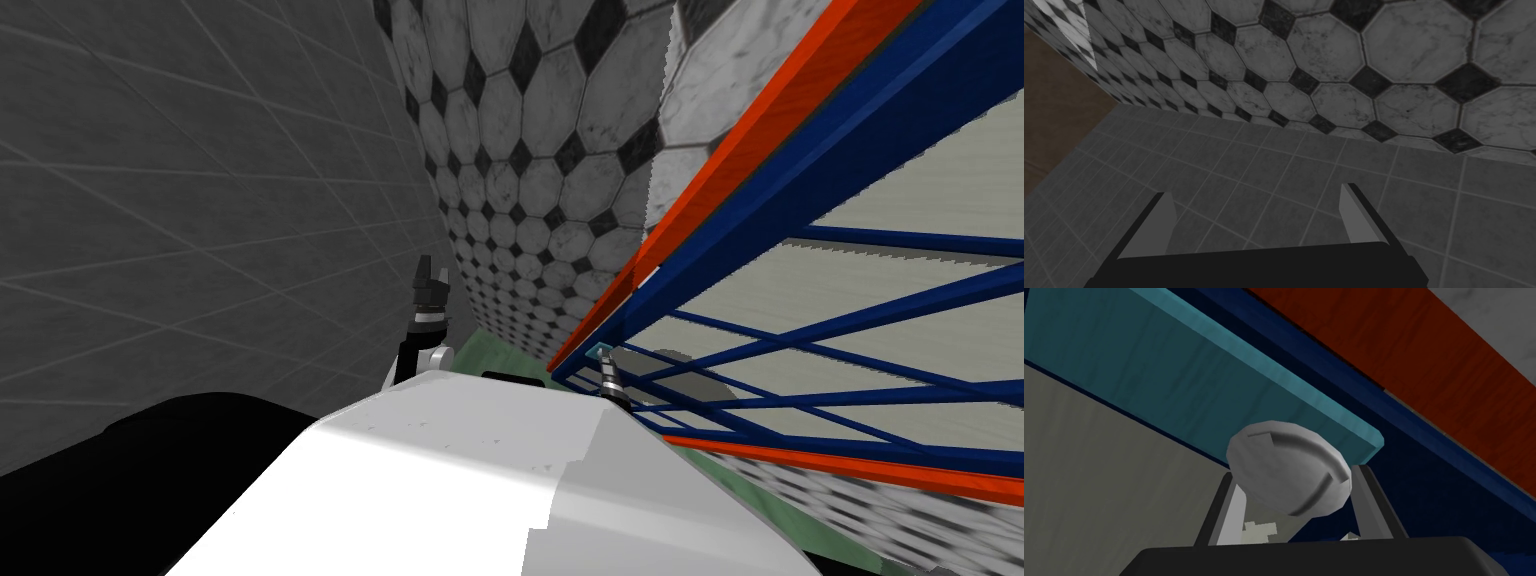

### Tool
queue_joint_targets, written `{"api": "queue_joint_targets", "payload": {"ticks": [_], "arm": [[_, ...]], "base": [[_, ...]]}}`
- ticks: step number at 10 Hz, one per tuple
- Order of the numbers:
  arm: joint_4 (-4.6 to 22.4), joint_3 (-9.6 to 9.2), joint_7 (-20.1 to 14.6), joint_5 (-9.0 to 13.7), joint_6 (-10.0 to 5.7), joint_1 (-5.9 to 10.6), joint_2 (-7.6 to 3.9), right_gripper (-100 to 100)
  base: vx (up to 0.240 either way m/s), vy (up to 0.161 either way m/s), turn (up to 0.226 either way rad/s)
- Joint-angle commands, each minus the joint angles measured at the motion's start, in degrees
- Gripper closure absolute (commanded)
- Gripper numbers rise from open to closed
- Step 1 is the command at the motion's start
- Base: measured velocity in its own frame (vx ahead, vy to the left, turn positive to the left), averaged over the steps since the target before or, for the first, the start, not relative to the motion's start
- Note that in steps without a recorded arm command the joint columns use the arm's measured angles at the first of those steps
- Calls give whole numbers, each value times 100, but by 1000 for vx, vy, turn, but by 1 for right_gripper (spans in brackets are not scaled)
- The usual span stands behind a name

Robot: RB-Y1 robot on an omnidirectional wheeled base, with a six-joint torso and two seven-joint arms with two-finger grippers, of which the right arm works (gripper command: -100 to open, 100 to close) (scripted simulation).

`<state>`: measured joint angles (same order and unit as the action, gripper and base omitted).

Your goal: Pull the door open

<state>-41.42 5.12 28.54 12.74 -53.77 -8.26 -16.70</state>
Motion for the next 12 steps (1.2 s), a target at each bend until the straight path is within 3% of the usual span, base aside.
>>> {"api": "queue_joint_targets", "payload": {"ticks": [1, 12], "arm": [[5, -26, -159, 18, 36, -7, 24, 100], [135, -135, -1777, 310, 70, 174, 27, 100]], "base": [[-25, -12, 23], [-41, -13, 38]]}}
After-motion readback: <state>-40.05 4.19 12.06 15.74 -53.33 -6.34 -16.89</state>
